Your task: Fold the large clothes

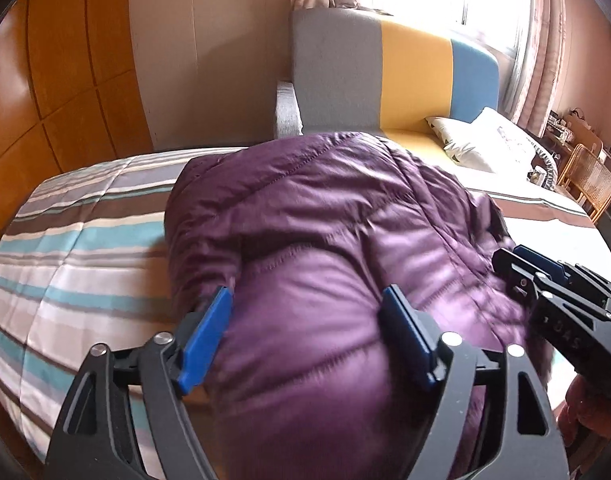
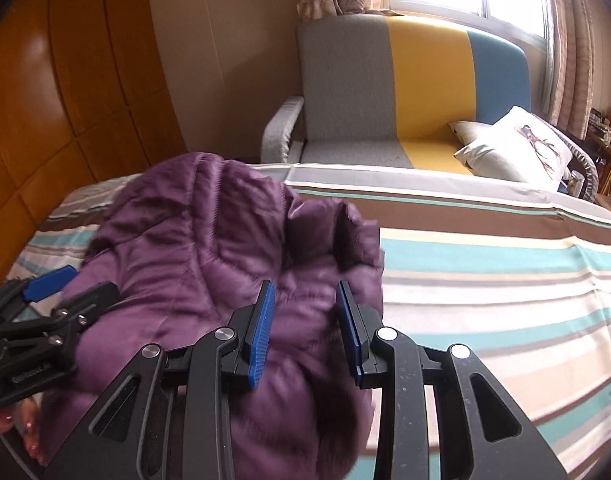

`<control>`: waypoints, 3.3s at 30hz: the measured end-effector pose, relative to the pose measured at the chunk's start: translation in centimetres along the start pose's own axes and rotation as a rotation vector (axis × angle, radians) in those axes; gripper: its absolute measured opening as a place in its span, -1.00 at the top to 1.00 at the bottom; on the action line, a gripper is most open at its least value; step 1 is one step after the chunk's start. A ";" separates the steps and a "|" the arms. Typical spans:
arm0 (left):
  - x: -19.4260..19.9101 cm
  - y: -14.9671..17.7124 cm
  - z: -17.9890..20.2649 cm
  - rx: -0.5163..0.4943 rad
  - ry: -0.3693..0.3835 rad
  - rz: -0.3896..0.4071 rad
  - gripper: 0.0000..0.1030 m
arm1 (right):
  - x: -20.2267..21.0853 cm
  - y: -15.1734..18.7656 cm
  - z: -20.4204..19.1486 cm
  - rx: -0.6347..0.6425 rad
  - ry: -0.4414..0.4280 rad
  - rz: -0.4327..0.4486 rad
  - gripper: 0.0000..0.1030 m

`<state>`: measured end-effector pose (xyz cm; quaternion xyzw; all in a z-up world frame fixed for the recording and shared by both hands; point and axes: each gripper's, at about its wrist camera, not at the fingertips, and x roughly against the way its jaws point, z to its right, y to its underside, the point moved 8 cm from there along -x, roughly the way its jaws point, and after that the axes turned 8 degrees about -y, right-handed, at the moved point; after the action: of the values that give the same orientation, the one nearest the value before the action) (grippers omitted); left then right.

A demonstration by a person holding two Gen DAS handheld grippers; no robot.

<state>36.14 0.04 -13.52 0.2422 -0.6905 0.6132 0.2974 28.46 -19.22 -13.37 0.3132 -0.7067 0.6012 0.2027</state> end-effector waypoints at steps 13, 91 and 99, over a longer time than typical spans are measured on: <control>1.3 5.6 0.6 0.003 -0.002 -0.006 -0.85 | -0.8 4.2 0.9 0.033 0.022 -0.056 0.39; 13.5 13.8 -3.4 0.118 -0.147 0.088 -0.96 | 14.1 12.5 -1.6 0.040 0.002 0.077 -0.94; 13.5 13.8 -3.4 0.117 -0.144 0.090 -0.96 | 14.0 12.5 -1.7 0.037 0.001 0.074 -0.94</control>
<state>17.34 5.57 -13.38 0.2713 -0.6833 0.6464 0.2042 9.64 -19.28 -12.83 0.2901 -0.7065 0.6215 0.1746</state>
